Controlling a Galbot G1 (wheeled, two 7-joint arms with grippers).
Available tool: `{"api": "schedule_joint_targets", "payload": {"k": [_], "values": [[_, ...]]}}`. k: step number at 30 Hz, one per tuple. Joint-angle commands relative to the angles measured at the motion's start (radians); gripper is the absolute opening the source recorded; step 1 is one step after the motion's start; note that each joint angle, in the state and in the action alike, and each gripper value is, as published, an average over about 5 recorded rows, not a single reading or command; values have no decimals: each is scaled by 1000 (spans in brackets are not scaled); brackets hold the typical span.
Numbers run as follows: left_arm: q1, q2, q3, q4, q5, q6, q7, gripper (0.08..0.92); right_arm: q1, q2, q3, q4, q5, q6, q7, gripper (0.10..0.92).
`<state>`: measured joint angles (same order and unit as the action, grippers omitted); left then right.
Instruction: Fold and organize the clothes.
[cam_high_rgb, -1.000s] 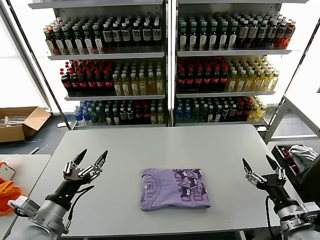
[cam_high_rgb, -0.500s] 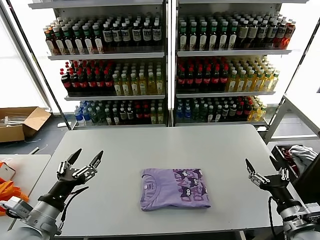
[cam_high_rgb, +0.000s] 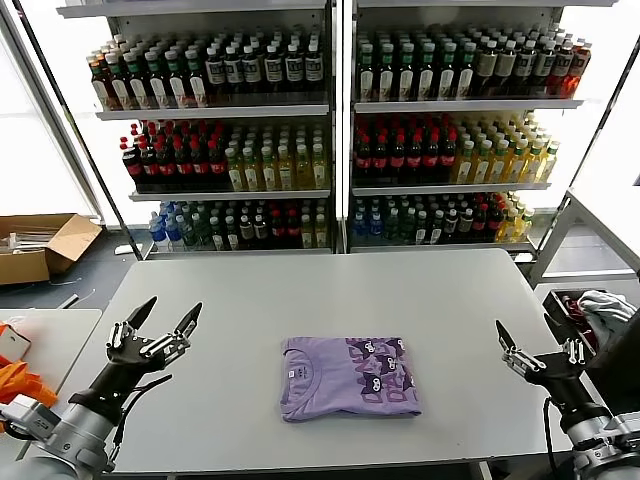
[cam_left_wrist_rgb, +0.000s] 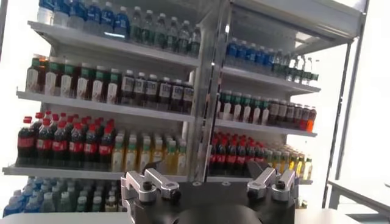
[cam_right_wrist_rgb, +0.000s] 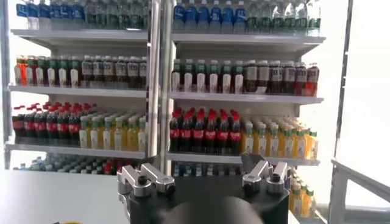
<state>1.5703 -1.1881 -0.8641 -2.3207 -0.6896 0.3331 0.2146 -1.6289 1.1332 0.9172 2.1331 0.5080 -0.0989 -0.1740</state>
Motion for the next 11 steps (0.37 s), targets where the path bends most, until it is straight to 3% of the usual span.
{"api": "schedule_joint_targets", "payload": {"k": [1, 11], "values": [[33, 3, 52, 0, 110, -45, -3, 822, -6, 1, 22, -11, 11, 26, -52, 823], [26, 13, 63, 70, 174, -106, -3, 822, -23, 6, 26, -28, 0, 67, -100, 823]]}}
